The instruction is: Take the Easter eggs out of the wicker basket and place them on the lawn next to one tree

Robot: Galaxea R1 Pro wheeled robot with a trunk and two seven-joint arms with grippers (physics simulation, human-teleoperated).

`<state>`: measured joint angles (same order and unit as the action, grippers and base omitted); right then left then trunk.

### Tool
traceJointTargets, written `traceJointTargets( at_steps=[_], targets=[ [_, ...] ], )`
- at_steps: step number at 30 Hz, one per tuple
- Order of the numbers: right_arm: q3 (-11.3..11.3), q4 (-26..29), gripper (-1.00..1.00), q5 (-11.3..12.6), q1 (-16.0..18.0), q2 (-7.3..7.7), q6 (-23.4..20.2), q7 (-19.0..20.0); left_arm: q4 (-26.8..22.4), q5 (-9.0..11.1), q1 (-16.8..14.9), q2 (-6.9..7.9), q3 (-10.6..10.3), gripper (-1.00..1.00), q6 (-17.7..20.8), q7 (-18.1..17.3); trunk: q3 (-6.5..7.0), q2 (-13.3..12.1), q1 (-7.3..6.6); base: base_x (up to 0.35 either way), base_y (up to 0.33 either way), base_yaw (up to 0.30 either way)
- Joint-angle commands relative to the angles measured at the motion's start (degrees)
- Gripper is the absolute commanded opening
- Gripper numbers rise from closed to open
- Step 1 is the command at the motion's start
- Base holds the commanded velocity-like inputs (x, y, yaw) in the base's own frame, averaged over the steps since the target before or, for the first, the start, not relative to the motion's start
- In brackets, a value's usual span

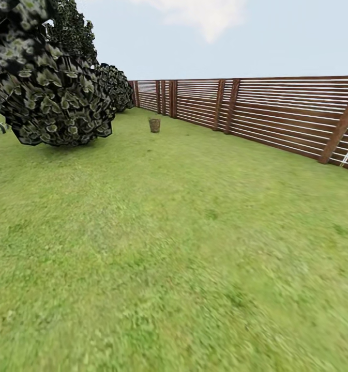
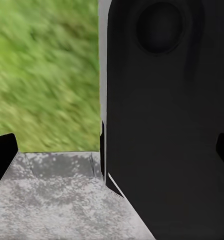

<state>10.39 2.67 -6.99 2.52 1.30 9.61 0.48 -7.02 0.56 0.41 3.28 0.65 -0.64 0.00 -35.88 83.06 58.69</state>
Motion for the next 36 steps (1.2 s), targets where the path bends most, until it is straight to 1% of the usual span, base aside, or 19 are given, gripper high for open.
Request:
traceJointTargets(
  at_steps=[1,15,28,36],
  targets=[
    [-0.09,-0.03,1.00,-0.54,0.03,0.02,0.15,0.05,-0.10,0.06,0.03,-0.01,0.05,1.00,-0.07,0.00,-0.04,0.02,0.03,0.323,0.000,0.000],
    [-0.11,-0.03,1.00,-0.48,0.03,-0.07,0.15,0.05,-0.10,0.06,0.03,0.03,0.06,1.00,-0.07,0.00,-0.04,0.02,0.03,0.323,0.000,0.000],
    [-0.06,-0.38,1.00,-0.64,0.03,0.51,0.06,-0.23,-0.10,0.06,0.03,-0.03,0.06,1.00,-0.07,0.00,-0.04,0.02,0.03,0.323,0.000,0.000],
    [-0.01,-0.35,1.00,-0.66,0.03,0.08,0.06,-0.30,-0.10,0.06,0.03,-0.03,0.00,1.00,-0.07,0.00,-0.04,0.02,0.03,0.323,0.000,0.000]
  ],
)
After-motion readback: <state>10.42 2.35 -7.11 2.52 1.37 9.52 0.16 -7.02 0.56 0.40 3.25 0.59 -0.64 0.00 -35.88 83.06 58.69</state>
